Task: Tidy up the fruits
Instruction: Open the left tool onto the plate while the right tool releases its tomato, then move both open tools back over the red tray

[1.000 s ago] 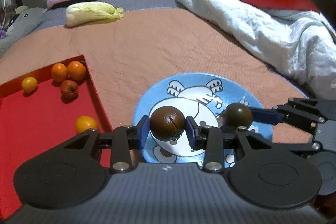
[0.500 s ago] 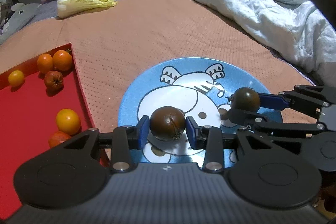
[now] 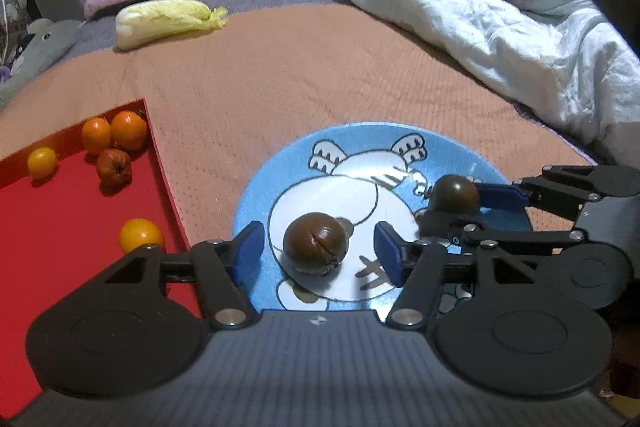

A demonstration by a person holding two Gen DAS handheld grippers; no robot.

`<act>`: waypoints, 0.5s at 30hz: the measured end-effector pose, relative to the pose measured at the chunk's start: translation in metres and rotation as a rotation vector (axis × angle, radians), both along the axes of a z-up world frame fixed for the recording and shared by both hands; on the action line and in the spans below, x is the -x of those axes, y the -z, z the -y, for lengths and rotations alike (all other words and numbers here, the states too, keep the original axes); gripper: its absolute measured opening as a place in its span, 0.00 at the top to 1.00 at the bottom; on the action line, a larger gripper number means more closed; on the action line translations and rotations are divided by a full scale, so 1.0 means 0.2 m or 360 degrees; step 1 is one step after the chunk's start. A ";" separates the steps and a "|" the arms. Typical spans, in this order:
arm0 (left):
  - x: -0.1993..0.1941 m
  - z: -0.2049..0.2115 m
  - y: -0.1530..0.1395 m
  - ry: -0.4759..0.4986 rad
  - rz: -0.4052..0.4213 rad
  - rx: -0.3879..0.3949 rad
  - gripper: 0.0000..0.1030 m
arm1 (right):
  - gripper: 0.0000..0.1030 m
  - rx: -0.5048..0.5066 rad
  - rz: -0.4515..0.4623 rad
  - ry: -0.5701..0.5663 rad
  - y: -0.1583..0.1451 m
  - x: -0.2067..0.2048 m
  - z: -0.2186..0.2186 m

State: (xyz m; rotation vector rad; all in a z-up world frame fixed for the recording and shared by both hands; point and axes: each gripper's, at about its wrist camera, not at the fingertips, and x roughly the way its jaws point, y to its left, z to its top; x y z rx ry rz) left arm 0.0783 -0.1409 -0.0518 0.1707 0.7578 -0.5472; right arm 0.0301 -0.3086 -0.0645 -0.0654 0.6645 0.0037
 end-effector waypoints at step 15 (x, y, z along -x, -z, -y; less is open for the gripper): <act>0.12 -0.13 -0.21 0.0041 0.0158 0.0087 0.24 | 0.32 -0.0022 0.0192 -0.0008 -0.23 0.09 -0.01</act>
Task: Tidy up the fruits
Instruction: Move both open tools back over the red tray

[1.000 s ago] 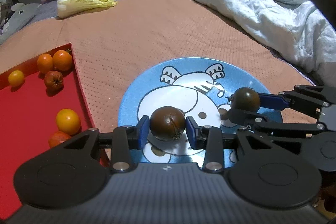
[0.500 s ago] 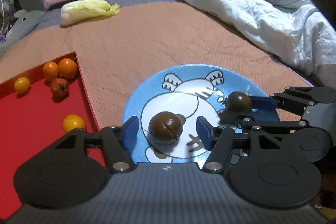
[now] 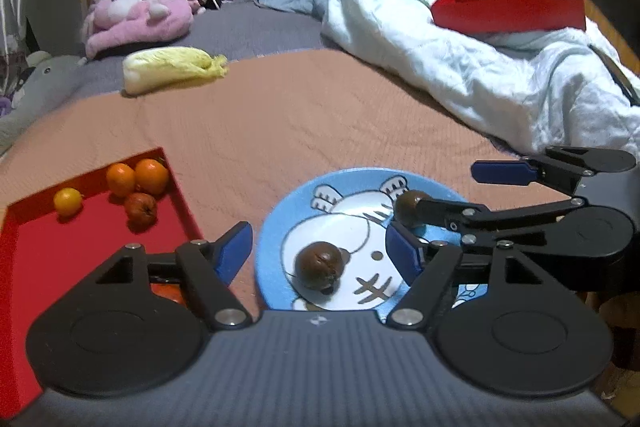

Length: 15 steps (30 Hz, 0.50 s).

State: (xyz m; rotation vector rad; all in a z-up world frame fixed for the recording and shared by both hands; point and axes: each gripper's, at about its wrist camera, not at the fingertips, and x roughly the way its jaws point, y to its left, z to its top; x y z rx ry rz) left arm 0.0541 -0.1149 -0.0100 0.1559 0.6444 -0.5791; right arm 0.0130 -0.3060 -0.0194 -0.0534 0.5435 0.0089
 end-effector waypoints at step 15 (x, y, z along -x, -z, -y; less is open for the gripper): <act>-0.06 -0.43 -0.10 -0.0304 0.0068 0.0004 0.21 | 0.32 0.0047 0.0048 -0.0235 -0.13 0.02 -0.24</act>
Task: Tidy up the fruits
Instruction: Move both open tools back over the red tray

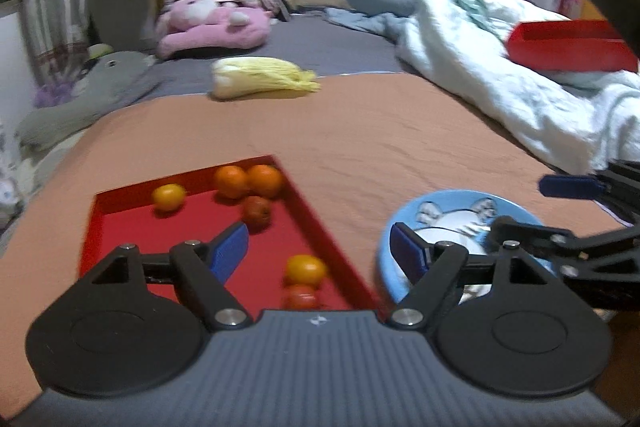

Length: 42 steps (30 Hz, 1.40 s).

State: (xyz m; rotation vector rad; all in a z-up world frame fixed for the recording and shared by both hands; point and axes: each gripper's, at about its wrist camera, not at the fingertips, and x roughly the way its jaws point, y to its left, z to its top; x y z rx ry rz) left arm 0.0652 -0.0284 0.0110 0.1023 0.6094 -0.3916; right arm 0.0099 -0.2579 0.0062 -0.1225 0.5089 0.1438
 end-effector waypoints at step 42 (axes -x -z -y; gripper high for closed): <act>-0.16 -0.34 0.16 -0.0419 -0.0172 0.0019 0.20 | 0.52 0.0054 -0.0244 -0.0388 0.28 -0.28 -0.62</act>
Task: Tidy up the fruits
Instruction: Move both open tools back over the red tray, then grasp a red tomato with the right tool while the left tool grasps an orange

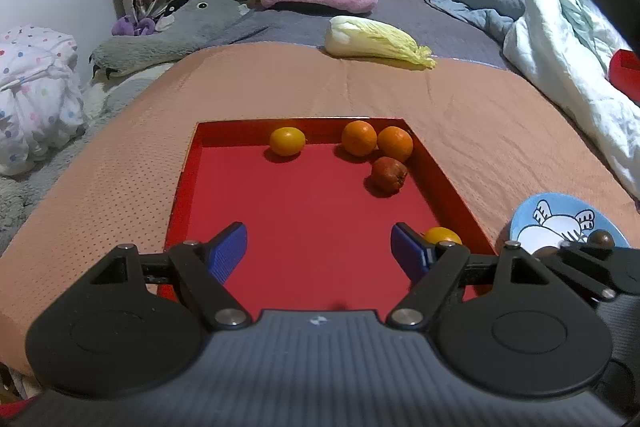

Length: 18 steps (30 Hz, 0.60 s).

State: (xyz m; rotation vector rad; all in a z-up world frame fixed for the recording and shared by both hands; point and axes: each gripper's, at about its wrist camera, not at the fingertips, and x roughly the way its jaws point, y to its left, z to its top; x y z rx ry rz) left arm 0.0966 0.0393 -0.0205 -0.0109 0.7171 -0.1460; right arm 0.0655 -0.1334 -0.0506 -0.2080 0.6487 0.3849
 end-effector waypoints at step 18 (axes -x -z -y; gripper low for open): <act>-0.02 0.06 0.02 0.0142 0.0015 0.0037 0.20 | 0.68 -0.0096 -0.0058 -0.0008 -0.06 0.01 0.05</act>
